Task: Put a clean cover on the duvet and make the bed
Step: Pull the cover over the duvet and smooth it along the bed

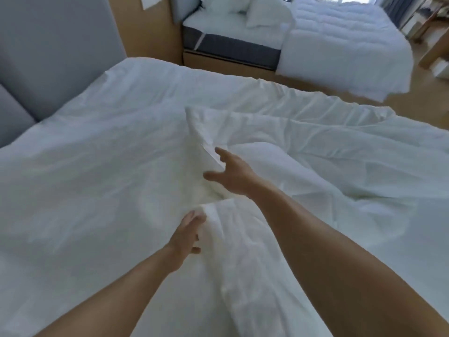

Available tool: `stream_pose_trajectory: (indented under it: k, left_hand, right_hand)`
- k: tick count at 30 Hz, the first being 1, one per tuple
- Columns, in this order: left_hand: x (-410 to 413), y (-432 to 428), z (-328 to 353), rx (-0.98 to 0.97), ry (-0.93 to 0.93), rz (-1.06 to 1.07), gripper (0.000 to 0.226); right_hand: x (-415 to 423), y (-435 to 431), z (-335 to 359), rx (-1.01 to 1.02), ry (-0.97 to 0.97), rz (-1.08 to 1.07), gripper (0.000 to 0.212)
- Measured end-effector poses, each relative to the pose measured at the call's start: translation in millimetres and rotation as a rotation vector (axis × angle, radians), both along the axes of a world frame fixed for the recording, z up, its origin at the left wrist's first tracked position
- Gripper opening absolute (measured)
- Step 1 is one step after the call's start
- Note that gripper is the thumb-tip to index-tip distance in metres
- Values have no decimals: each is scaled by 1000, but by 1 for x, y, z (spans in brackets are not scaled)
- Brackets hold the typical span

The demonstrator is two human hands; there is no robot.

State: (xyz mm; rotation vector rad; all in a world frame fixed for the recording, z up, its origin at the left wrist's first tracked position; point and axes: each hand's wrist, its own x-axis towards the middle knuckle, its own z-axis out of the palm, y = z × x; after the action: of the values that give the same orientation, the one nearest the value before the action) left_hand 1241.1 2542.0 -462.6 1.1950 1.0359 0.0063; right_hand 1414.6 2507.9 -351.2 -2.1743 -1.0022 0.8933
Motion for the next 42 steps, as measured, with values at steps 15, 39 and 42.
stream_pose_trajectory:
  k: [15,39,42]
  left_hand:
    - [95,-160,-45,-133,107,-118,93]
    - [-40,132,114,503,-84,394,18]
    - [-72,181,59,589,203,372,26]
  right_hand:
    - [38,-270,-145,-381,-191,-312,88]
    - [-22,-43,-3,61,-432,114,50]
    - [-5,-38,-58,-413,-451,289,64]
